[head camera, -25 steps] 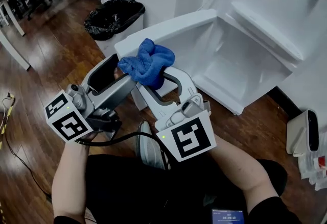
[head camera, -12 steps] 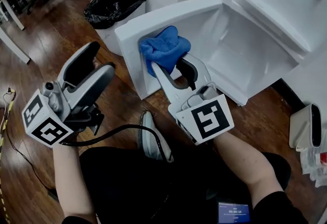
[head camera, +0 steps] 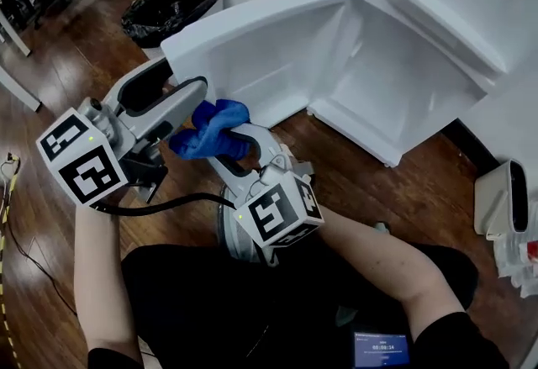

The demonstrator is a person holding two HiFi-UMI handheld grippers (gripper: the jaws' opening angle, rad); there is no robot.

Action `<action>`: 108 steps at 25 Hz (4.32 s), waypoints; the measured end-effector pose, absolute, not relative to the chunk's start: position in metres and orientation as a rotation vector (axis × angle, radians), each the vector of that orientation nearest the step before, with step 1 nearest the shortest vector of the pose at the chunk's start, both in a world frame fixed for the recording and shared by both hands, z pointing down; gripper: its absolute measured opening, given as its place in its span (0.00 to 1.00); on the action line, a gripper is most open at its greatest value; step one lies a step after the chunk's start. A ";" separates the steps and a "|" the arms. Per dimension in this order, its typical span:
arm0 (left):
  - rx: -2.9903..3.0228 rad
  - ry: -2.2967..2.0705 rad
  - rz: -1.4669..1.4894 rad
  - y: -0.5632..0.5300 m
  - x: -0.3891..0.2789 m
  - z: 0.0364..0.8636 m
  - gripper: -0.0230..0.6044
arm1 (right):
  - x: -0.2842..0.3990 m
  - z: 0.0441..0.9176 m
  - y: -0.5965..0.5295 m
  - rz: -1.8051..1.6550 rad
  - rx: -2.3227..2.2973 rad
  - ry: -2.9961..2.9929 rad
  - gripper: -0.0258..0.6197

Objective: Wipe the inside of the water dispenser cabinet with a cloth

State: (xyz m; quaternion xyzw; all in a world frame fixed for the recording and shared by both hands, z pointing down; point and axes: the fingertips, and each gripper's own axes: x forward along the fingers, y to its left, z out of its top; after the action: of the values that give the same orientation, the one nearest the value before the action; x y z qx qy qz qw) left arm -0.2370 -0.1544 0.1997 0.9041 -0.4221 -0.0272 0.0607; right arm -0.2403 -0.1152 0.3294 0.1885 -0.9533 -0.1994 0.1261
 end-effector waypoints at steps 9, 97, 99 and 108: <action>2.706 -1.508 -0.118 -0.159 -0.245 0.201 0.40 | -0.241 0.486 -0.131 -0.512 0.361 -2.487 0.24; 2.875 -0.614 -0.106 -0.098 -0.008 0.220 0.26 | 0.021 0.213 -0.106 0.386 0.277 -3.210 0.30; 2.844 -0.922 -0.094 -0.127 -0.021 0.218 0.26 | 0.051 0.185 -0.129 0.236 0.633 -3.275 0.30; 2.451 -1.787 0.045 -0.286 -0.035 0.243 0.26 | 0.215 0.138 -0.182 0.224 1.978 -3.104 0.11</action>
State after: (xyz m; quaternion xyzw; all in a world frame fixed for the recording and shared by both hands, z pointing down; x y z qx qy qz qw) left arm -0.0352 -0.2864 0.2428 0.8068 -0.5882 0.0147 0.0539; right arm 0.2146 -0.1823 0.1383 0.5166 -0.8105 0.0585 -0.2697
